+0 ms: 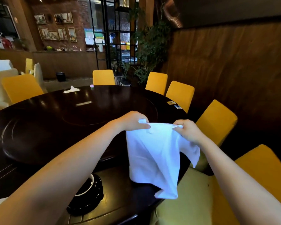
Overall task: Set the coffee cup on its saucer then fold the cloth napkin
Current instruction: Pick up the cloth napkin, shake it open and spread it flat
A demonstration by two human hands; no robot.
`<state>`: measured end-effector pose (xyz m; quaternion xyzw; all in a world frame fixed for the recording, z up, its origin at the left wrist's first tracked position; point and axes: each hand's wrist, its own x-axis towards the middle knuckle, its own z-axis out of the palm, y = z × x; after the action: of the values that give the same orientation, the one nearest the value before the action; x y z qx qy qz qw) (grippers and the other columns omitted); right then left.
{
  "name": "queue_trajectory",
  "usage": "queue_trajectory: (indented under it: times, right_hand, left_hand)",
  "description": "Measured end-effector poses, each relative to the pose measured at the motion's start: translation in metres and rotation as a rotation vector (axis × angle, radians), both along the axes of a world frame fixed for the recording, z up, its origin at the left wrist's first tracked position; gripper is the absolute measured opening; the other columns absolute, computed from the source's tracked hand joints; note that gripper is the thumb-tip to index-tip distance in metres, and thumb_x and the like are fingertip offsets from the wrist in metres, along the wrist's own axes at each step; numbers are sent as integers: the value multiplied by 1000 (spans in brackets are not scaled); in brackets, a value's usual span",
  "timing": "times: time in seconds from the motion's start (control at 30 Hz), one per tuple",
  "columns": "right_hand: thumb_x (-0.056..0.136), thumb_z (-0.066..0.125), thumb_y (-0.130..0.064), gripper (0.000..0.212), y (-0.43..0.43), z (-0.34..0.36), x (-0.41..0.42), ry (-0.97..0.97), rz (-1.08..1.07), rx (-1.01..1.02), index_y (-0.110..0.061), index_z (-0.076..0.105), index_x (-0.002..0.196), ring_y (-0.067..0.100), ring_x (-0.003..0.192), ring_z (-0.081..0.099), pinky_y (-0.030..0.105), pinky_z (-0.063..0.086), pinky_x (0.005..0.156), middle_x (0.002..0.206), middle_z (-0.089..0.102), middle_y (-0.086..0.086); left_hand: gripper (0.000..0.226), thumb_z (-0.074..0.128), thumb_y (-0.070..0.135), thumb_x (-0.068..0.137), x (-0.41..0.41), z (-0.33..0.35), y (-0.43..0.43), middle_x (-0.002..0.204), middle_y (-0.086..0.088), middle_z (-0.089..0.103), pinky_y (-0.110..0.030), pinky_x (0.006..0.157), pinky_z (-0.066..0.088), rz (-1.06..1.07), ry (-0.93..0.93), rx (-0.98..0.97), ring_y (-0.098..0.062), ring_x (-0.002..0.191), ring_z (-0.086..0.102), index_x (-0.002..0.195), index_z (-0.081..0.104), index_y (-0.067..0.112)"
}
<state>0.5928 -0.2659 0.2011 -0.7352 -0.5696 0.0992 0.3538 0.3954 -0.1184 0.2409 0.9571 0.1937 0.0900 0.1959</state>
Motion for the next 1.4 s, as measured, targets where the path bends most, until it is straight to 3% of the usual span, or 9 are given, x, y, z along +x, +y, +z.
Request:
queue_trajectory:
  times: [0.13,0.23,0.37,0.47,0.53,0.67,1.0,1.27,1.4]
  right_hand:
    - [80,68,-39,31,-4,-5,27,-144,4,-275,-8,65,75,22,67,57,37,41,59,71,64,7]
    - [86,62,-25,14,-11,-18,48,-233,-65,-441,-12,65,90,26,87,61,36,44,67,93,65,8]
    - [91,43,-10,24,-22,-34,62,-193,-282,-359,-12,61,106,34,99,56,40,47,77,110,61,15]
    - [88,37,-3,23,-30,-35,64,-69,-410,-160,-13,58,87,36,85,58,36,41,62,94,65,17]
    - [87,35,0,21,-35,-30,62,-82,-471,-83,-11,53,88,34,78,54,34,34,55,88,61,15]
    - [92,29,-1,20,-41,-13,63,-239,-592,-83,-9,47,97,36,81,50,36,36,61,92,49,16]
    - [87,36,1,27,-38,-15,74,-498,-548,-222,-9,47,109,38,88,57,35,39,62,102,54,20]
    - [85,35,5,35,60,-73,65,-435,-340,-348,-7,42,117,33,80,49,36,37,62,107,58,21]
    - [92,34,-3,20,142,-108,73,-434,-273,-405,0,42,110,38,78,52,37,33,58,84,56,21]
  left_hand:
    - [42,49,33,93,-1,-5,7,72,-10,53,-28,63,34,88,-68,-56,-19,68,47,78,59,-4]
    - [39,45,34,94,1,-5,1,62,-4,35,-24,54,27,97,-124,-114,-16,58,33,67,45,5]
    - [32,43,33,95,8,-6,-16,61,0,29,-17,42,24,127,-189,-276,-13,54,27,73,42,10]
    - [36,44,36,95,10,-5,-36,62,7,43,-20,52,30,95,-191,-492,-10,56,38,71,42,9]
    - [27,50,36,92,12,-6,-54,67,16,62,-15,57,42,-15,-117,-653,0,61,57,74,56,17]
    - [8,65,23,85,29,-26,-83,89,0,69,-34,81,53,-113,-17,-872,-15,83,67,91,64,17]
    - [14,54,19,90,45,-56,-113,80,-1,59,-22,66,46,-146,-98,-1170,-11,72,58,76,56,19]
    - [22,49,25,90,-3,-125,-8,69,-2,56,-20,46,38,344,-107,-990,-9,54,53,94,62,7]
    - [32,46,30,94,-12,-175,76,98,-14,65,-38,76,52,597,-174,-979,-28,89,64,107,61,5]
